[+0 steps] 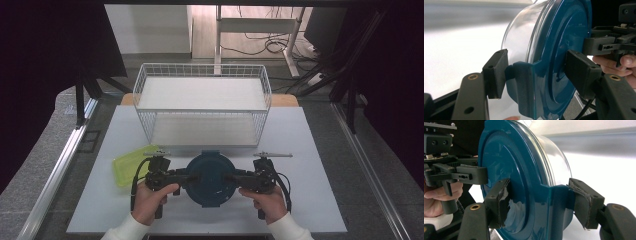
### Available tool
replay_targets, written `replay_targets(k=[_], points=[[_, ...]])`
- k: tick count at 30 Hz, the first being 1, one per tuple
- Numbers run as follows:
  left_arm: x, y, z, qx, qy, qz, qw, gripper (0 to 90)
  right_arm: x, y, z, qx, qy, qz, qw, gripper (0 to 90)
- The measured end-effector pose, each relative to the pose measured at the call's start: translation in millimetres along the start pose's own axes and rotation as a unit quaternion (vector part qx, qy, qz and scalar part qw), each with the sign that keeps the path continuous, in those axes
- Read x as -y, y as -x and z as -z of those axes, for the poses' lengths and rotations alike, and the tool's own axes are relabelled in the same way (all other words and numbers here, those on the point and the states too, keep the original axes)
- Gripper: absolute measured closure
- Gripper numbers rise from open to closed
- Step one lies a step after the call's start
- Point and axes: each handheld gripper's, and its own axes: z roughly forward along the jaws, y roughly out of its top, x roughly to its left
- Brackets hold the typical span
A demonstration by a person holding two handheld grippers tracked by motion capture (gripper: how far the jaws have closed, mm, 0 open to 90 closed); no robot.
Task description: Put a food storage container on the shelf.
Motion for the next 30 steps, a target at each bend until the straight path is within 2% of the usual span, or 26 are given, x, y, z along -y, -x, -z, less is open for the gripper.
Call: replay_targets(k=[8,19,30], points=[[-19.8,5.1,9.7,-0.003,0.014,-0.012,0.9998,36.8,-20.6,-7.3,3.7,-0.001,0.009,0.008,0.9999,35.2],[-47.0,9.5,23.7,0.0,0.041,-0.019,0.999,36.7,-51.6,-21.1,9.8,-0.001,0.016,0.027,0.9995,35.9],[-73.6,13.5,34.1,-0.001,0.057,-0.028,0.998,36.6,-80.4,-30.4,13.6,0.0,0.025,0.04,0.9989,36.0]])
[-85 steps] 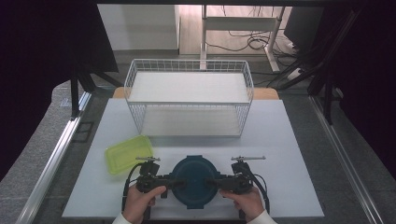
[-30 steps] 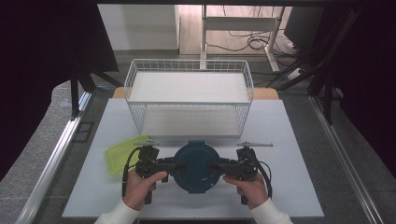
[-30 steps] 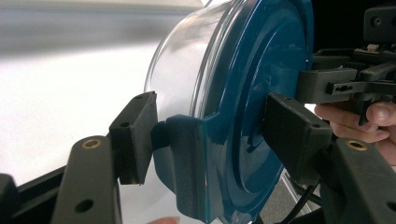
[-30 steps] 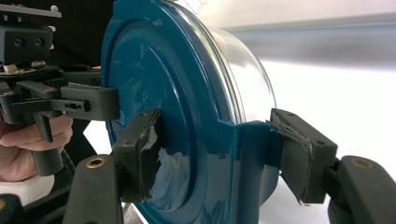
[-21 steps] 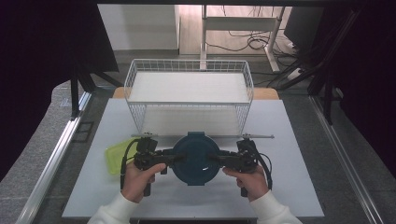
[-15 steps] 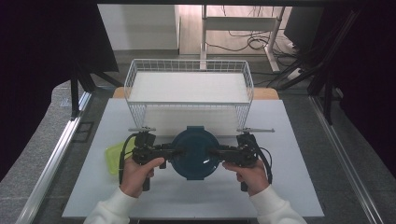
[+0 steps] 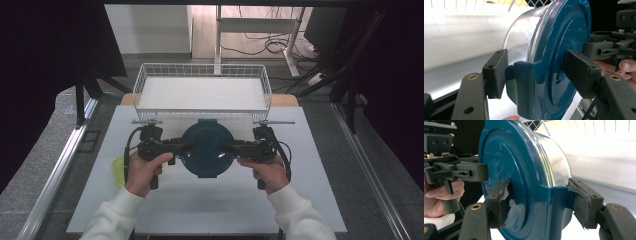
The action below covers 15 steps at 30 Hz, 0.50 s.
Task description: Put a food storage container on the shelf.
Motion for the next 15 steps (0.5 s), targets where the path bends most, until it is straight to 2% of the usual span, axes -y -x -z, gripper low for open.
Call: replay_targets(k=[15], points=[[-39.2,6.6,10.5,0.001,0.018,-0.016,0.9997,36.6,-43.0,-11.2,6.8,0.002,0.008,0.02,0.9998,36.0]])
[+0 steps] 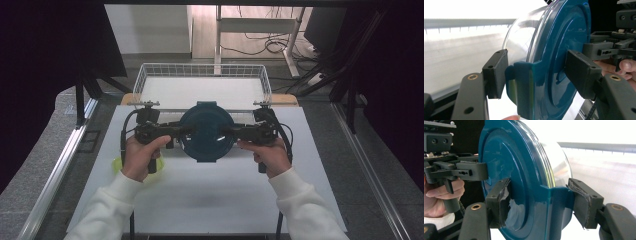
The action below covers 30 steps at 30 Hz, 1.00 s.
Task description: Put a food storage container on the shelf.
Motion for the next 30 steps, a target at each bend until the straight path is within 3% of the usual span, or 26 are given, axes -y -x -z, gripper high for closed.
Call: replay_targets(k=[19,30], points=[[-44.5,-0.7,3.9,0.004,0.015,-0.01,0.9998,36.6,-46.0,-5.0,3.7,0.005,0.003,0.014,0.9999,36.0],[-72.2,-10.8,-3.7,0.007,0.014,-0.005,0.9999,36.4,-74.3,3.2,-1.7,0.008,-0.002,0.008,0.9999,36.0]])
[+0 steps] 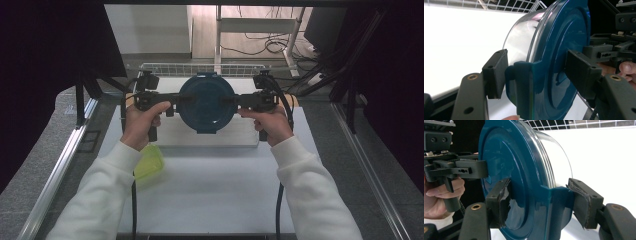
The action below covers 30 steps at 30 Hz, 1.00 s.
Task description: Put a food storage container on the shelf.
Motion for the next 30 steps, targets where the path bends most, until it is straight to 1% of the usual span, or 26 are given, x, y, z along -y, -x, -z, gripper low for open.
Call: replay_targets(k=[2,3,6,11,12,13,16,18,20,24,25,27,28,30], points=[[-2.8,-0.6,-0.5,0.001,-0.001,0.001,1.0,36.4,-2.6,0.2,-0.1,0.0,0.0,-0.002,1.0,36.0],[-8.0,-1.5,-1.6,0.001,-0.001,0.003,1.0,36.5,-7.9,1.5,-0.4,0.001,0.0,0.001,1.0,36.0],[-16.0,-2.5,-2.9,0.002,0.0,0.005,1.0,36.4,-15.9,2.8,-0.8,0.002,-0.001,-0.001,1.0,36.0],[-28.2,-4.1,-2.6,0.004,0.007,0.007,0.9999,36.4,-27.5,2.6,-0.9,0.003,0.004,0.0,1.0,36.0],[-28.2,-4.1,-2.6,0.004,0.007,0.007,0.9999,36.4,-29.7,2.7,-0.9,0.003,0.004,0.002,1.0,36.0],[-32.3,-4.8,-3.1,0.003,0.009,0.007,0.9999,36.4,-32.0,3.1,-1.2,0.002,0.004,0.001,1.0,36.1],[-37.0,-7.4,-5.2,0.004,0.008,0.01,0.9999,36.4,-38.2,5.3,-2.6,0.002,0.002,0.003,1.0,36.1],[-38.0,-8.9,-6.4,0.005,0.008,0.012,0.9999,36.4,-41.9,6.8,-3.9,0.004,-0.002,0.0,1.0,36.1],[-40.1,-15.9,-11.1,0.01,0.006,0.021,0.9997,36.4,-45.0,9.3,-6.4,0.006,-0.006,-0.001,1.0,36.1],[-42.0,-25.8,-18.1,0.013,0.0,0.031,0.9994,36.4,-49.2,16.1,-13.1,0.011,-0.014,-0.006,0.9998,36.0],[-42.5,-28.8,-19.7,0.014,-0.004,0.031,0.9994,36.4,-50.0,18.2,-15.0,0.011,-0.016,-0.007,0.9998,36.0],[-42.9,-31.3,-21.7,0.014,-0.006,0.035,0.9993,36.4,-51.5,22.8,-18.9,0.011,-0.02,-0.013,0.9997,36.0],[-44.1,-35.5,-25.4,0.015,-0.009,0.041,0.999,36.4,-52.2,24.9,-20.6,0.011,-0.022,-0.016,0.9996,36.0],[-45.9,-39.0,-28.4,0.016,-0.014,0.043,0.9989,36.4,-53.6,28.8,-23.6,0.011,-0.022,-0.021,0.9995,36.1]])
